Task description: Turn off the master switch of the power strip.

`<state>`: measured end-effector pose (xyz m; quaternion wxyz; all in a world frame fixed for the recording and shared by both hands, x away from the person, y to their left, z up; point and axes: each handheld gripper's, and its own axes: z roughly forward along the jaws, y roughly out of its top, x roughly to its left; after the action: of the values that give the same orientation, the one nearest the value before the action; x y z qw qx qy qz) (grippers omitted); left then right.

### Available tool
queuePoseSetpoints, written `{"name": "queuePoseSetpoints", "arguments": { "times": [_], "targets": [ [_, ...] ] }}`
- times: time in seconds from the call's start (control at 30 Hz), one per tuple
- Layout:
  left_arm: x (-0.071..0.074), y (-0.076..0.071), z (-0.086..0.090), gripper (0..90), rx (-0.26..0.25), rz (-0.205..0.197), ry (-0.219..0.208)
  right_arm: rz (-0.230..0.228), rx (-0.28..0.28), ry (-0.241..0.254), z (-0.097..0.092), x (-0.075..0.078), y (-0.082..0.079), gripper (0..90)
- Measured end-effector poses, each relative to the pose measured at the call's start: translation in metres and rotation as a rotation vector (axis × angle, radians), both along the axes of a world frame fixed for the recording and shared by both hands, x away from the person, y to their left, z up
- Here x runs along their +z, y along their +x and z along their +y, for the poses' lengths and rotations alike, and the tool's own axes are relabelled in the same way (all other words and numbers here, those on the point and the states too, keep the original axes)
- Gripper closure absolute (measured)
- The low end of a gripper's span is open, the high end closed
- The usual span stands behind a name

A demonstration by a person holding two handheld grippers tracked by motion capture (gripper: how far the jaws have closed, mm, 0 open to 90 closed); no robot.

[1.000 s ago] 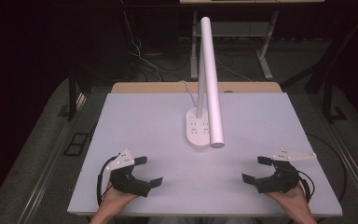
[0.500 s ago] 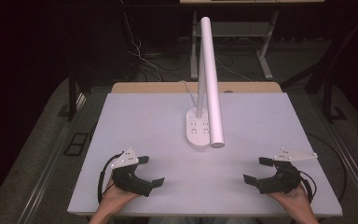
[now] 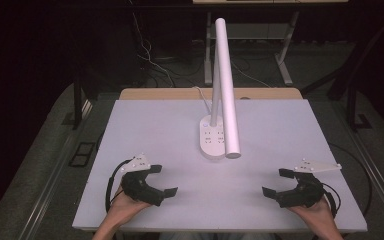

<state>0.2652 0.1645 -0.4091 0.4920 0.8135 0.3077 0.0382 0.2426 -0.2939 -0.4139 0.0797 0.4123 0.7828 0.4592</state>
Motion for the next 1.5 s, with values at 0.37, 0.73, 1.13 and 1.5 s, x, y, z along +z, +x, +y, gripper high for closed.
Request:
{"name": "queuePoseSetpoints", "arguments": {
  "times": [0.37, 0.73, 1.13, 1.5],
  "targets": [
    [0.011, 0.008, -0.004, 0.0, -0.007, -0.015, 0.026, 0.002, -0.004, 0.005, -0.001, 0.001, -0.001, 0.2],
    [0.020, 0.024, -0.007, 0.0, -0.014, -0.014, 0.048, 0.000, -0.017, 0.005, -0.004, 0.001, -0.001, 0.2],
    [0.028, 0.041, -0.013, 0.0, -0.020, -0.013, 0.059, 0.007, -0.012, 0.004, -0.004, 0.000, -0.002, 0.1],
    [0.040, 0.057, -0.015, 0.0, -0.010, -0.008, 0.064, 0.006, -0.019, 0.002, -0.004, 0.000, -0.001, 0.2]
  ]
}}
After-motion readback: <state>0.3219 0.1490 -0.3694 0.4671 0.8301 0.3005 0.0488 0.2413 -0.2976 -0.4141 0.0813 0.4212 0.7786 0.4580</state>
